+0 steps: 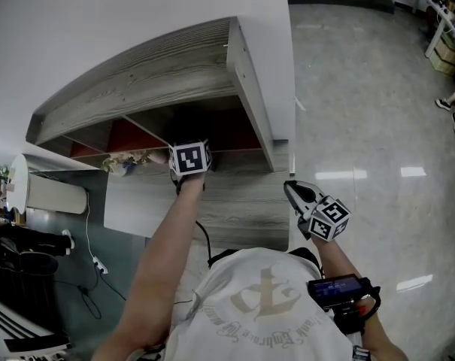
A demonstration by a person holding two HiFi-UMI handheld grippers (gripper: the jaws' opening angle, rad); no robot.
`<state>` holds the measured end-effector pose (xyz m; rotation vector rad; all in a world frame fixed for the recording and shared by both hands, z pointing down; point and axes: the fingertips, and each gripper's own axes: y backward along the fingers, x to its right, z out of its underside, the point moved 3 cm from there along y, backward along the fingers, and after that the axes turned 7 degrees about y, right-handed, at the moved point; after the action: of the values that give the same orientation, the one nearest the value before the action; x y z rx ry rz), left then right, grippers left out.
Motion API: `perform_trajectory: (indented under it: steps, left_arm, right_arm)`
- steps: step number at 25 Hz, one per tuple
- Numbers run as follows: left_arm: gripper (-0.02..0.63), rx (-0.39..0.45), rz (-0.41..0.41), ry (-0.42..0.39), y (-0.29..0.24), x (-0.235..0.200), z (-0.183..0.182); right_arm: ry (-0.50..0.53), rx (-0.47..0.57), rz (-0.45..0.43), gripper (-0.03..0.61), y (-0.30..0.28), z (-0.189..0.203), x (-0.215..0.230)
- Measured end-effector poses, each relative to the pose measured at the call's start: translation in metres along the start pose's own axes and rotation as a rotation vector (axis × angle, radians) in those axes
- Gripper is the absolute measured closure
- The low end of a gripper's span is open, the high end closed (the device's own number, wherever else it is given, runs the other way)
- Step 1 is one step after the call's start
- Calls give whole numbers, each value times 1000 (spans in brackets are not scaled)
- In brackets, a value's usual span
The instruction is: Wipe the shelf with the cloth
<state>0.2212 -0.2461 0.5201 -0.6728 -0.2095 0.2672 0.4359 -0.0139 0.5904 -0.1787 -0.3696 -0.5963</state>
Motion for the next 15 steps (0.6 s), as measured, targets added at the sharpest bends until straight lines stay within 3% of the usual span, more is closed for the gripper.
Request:
perform_trajectory:
  steps: [6,15]
  left_arm:
    - [546,9,23,33,-4,4,-3]
    - [549,-18,171,6,-6,49,-11]
  right_arm:
    - [-3,-5,1,572,-1,3,2]
    - [-5,-25,-8,572,-3,8,8]
